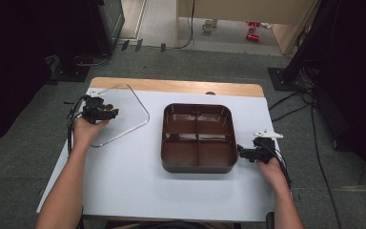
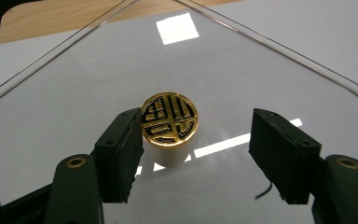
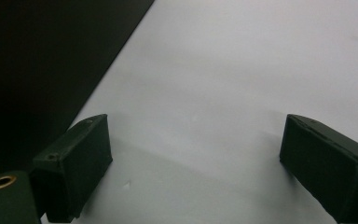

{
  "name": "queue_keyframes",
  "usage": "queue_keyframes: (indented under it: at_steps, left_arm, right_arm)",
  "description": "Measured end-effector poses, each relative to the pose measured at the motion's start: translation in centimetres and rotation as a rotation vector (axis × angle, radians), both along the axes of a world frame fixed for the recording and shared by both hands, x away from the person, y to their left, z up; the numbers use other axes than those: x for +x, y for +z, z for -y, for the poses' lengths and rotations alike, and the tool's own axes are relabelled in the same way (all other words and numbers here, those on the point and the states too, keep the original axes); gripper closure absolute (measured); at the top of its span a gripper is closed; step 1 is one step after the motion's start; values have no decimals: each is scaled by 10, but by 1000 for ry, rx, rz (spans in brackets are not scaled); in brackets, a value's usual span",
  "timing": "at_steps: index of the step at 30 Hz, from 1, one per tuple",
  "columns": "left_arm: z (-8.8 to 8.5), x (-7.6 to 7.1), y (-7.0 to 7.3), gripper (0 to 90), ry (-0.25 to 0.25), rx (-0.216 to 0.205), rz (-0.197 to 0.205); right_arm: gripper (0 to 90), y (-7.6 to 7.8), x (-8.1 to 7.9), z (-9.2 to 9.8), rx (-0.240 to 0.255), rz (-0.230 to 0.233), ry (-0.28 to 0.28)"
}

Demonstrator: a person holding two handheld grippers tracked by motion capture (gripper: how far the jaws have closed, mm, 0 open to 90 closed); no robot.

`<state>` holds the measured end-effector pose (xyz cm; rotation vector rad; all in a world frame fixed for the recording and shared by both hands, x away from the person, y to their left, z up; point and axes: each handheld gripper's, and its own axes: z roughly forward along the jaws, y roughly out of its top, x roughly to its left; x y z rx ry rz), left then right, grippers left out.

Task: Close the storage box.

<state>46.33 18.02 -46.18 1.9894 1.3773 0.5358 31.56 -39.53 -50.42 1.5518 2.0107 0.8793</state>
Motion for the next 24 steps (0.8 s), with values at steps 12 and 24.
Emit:
queue_keyframes:
  at_steps: [12,24]
  left_arm:
    - [-1,13,-10,479,20,20,-7]
    - [-2,17,-16,582,18,33,4]
  right_arm:
    - [83,0,0,0,0,0,0]
    - [83,0,0,0,2,-1,-1]
